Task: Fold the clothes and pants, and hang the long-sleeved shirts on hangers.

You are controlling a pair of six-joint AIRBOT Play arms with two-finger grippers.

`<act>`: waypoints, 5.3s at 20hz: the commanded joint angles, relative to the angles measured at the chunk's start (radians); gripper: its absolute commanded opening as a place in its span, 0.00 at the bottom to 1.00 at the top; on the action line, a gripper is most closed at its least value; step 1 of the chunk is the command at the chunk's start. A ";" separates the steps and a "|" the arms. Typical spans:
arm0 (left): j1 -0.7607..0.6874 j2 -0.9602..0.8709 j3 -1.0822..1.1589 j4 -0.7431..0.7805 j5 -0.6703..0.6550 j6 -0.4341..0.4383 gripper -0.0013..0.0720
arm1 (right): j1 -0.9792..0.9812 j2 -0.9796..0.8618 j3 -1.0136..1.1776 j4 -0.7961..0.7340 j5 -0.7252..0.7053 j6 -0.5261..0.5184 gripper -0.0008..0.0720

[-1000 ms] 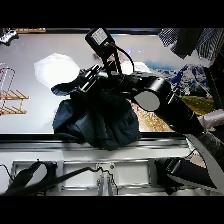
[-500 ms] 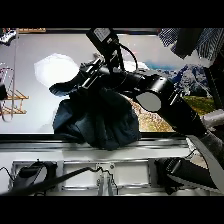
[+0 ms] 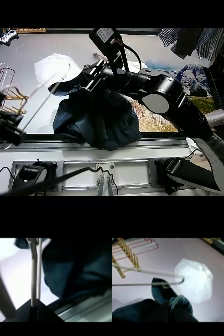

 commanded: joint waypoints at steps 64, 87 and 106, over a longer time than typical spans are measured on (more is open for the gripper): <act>0.359 -0.091 -0.021 -0.213 0.544 0.097 0.05 | -0.081 -0.464 0.414 -0.072 -0.433 -0.121 0.08; 0.150 -0.142 -0.021 -0.287 0.655 0.528 0.05 | -0.154 -0.264 0.414 0.006 0.317 -0.125 0.08; 0.027 -0.198 -0.021 -0.132 0.896 0.817 0.05 | -0.161 -0.266 0.413 0.069 0.318 -0.124 0.08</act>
